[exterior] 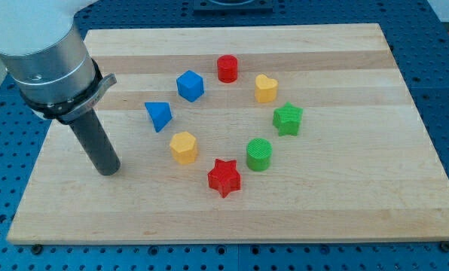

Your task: Slide the red star slightly to the top

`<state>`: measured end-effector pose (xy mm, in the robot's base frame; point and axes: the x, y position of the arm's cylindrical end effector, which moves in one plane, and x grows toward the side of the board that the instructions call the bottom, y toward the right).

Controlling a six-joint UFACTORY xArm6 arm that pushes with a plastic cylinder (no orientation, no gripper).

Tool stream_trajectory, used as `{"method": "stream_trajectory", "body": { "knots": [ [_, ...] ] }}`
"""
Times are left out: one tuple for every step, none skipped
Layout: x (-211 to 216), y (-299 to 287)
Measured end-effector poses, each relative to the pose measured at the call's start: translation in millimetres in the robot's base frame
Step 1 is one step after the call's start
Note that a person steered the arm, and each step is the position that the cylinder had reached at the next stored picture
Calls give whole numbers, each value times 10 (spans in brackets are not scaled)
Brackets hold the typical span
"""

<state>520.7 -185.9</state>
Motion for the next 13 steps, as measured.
{"method": "stream_trajectory", "body": {
  "knots": [
    [-5, 0],
    [-25, 0],
    [0, 284],
    [31, 620],
    [31, 614],
    [-91, 537],
    [-97, 515],
    [-40, 508],
    [833, 638],
    [944, 933],
    [974, 1625],
    [969, 1685],
    [917, 1685]
  ]
}}
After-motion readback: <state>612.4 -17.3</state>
